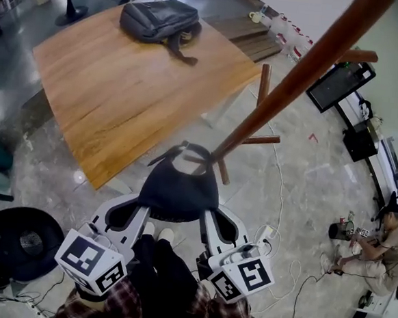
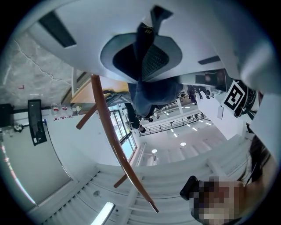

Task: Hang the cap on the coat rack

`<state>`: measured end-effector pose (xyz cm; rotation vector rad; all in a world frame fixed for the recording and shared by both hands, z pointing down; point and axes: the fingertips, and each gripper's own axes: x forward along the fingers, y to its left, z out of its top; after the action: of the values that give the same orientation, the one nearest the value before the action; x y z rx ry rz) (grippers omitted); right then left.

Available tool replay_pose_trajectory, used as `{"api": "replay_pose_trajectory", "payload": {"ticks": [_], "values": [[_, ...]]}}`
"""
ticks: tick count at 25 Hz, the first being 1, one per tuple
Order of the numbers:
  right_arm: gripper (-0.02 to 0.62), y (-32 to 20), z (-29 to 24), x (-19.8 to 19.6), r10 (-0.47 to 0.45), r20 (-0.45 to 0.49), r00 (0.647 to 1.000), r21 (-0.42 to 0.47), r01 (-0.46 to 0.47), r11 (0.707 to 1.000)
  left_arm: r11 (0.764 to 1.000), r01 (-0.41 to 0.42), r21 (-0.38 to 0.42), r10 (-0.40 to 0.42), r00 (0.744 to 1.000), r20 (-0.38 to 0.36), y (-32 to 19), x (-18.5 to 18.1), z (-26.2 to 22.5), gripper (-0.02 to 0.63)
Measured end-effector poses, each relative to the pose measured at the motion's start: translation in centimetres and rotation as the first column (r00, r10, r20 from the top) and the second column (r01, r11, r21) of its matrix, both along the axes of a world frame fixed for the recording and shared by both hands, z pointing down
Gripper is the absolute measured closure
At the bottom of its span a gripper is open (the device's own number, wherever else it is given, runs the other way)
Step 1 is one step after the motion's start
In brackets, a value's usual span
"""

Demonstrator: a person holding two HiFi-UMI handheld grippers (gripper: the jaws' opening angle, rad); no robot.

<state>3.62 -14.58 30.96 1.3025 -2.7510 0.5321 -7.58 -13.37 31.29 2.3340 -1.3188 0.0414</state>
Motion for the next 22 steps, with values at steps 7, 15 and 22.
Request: {"api": "replay_pose_trajectory", "payload": {"ticks": [7,15,22], "values": [[0.575,-1.1,7.1,-0.9,0.041,-0.054,0.998,-0.075,-0.045,0.996,0.997,-0.024,-0.079,0.026,0.999,0.029,-1.2,-0.8,6.8,0.589],[0.575,-3.0,15.0,0.4,0.14,-0.096,0.986,-0.112,-0.15,0.982,0.993,-0.073,-0.089,0.081,0.992,0.092,-4.0,0.6,14.4,0.589],[0.575,-5.0,19.8,0.8,0.208,-0.101,0.973,-0.12,-0.219,0.968,0.993,-0.051,-0.105,0.059,0.995,0.079,-7.4,1.1,19.5,0.589]]}}
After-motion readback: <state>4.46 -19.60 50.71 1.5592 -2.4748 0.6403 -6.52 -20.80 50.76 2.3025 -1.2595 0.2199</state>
